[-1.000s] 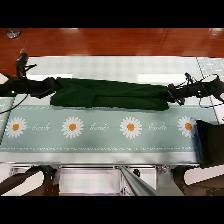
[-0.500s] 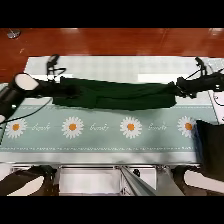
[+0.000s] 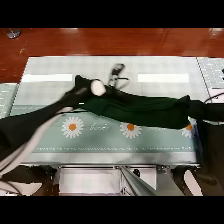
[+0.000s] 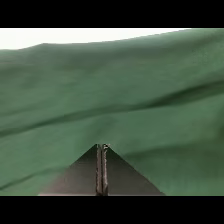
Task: Fold the shirts.
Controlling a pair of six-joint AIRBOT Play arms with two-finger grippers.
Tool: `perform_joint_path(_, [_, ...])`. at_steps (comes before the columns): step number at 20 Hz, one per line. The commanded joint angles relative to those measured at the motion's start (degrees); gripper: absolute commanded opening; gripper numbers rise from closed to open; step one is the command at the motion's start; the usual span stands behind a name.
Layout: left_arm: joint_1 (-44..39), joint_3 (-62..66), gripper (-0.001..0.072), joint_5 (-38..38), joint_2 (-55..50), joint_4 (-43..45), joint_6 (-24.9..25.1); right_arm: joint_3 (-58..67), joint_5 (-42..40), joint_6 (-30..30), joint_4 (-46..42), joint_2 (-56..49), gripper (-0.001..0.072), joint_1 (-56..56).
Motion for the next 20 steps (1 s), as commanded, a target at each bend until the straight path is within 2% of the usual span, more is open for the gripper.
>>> perform_joint_path(1, [-8.2, 12.1, 0.0033, -7.2, -12.4, -0.5, -4.2, -2.1, 1.5, 2.5, 1.3, 6.4, 0.0025, 0.0])
perform_joint_path(4, [-13.2, 16.6, 0.0034, -10.5, -16.7, -3.7, -4.2, -2.1, 0.7, 2.1, 4.0, 6.4, 0.0025, 0.2])
perform_joint_path(7, [-10.6, 19.2, 0.0034, -14.1, -16.3, -2.2, -4.0, -2.1, 0.7, 2.1, 4.1, 6.4, 0.0025, 0.2])
perform_joint_path(10, [-0.5, 20.9, 0.0034, -19.9, -12.5, 0.1, -4.2, -2.1, 0.4, 2.1, 8.5, 6.4, 0.0025, 0.2])
perform_joint_path(12, [8.3, 20.9, 0.0034, -24.7, -7.9, 0.8, -4.1, -2.1, -2.8, 2.2, 11.5, 6.1, 0.0025, 2.6])
perform_joint_path(13, [12.8, 20.7, 0.0034, -26.5, -5.0, 3.5, -2.2, -2.0, -4.5, 2.9, 12.0, 5.4, 0.0025, 5.0])
perform_joint_path(15, [21.5, 17.9, 0.0034, -26.2, 2.4, 11.4, -5.6, -1.2, -8.3, 4.0, 13.0, 1.5, 0.0025, 11.6])
perform_joint_path(20, [40.3, -4.4, 0.0034, -19.8, 29.9, 12.1, -2.4, 11.0, -20.3, 4.3, 13.2, -18.5, 0.0025, 30.9])
